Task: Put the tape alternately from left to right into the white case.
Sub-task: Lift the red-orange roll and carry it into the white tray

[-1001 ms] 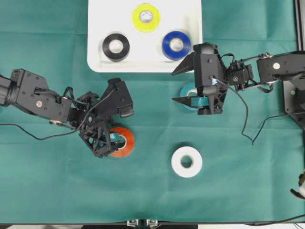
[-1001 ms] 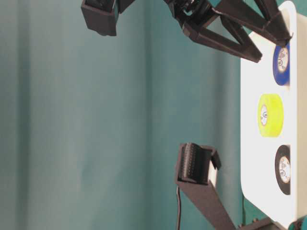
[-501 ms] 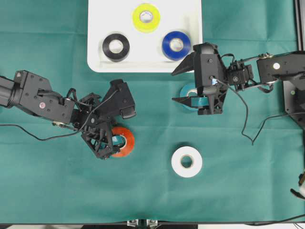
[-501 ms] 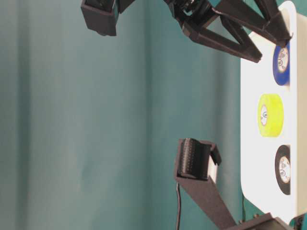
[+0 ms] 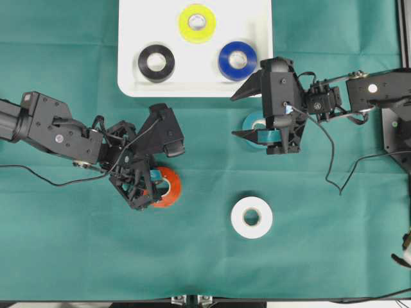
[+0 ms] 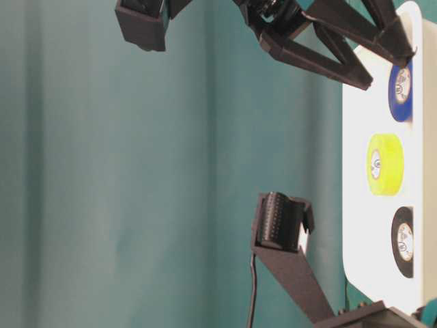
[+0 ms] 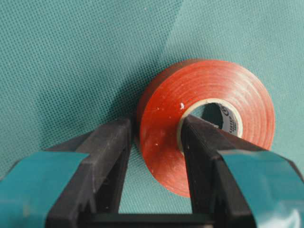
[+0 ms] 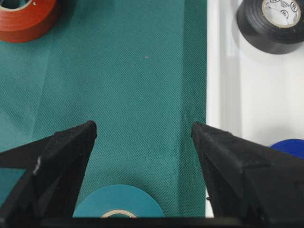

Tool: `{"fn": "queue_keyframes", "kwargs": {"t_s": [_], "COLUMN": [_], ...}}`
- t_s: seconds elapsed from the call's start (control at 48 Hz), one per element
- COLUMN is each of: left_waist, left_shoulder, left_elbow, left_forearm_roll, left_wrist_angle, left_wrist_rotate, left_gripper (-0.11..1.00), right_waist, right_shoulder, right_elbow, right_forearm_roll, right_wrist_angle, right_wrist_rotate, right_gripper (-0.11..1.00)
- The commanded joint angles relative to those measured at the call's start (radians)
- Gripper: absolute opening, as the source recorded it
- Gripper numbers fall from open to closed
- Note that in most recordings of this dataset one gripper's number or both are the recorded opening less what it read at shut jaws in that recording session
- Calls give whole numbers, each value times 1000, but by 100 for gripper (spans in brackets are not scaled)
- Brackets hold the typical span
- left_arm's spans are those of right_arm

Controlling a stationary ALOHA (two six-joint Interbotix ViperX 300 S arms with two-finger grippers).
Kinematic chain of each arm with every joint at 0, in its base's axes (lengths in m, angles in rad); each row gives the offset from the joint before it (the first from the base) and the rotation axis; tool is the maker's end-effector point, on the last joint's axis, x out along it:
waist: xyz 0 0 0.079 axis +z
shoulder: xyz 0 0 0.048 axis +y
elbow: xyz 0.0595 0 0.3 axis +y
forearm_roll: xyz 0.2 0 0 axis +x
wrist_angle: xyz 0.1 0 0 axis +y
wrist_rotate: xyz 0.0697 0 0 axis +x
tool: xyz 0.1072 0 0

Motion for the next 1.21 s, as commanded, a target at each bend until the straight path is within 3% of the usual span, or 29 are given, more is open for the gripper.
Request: {"fn": "queue_keyframes", "kwargs": {"t_s": [0.0,0.48,0.918,1.189], "left_waist": [-11,0,92,147], "left_shoulder": [-17,-167,-285,-291], "left_elbow": [-2,6,6,-2], "left_forearm_roll": [-2,3,3,3], "left_wrist_angle": [9,31,87,95], "left_wrist_rotate": [-2,25,167,206], "left_gripper": [-1,-2,-2,-2], "right_waist": [2,2,2,2], "right_shoulder": [-9,-9,-9,-9], "right_elbow": [-17,-18,-17,-18], "right_forearm_roll": [0,0,0,0], "right_wrist_angle": [-8,-8,-8,-17], "right_wrist_rotate": [2,2,2,3], "right_gripper": [85,85,85,85]}}
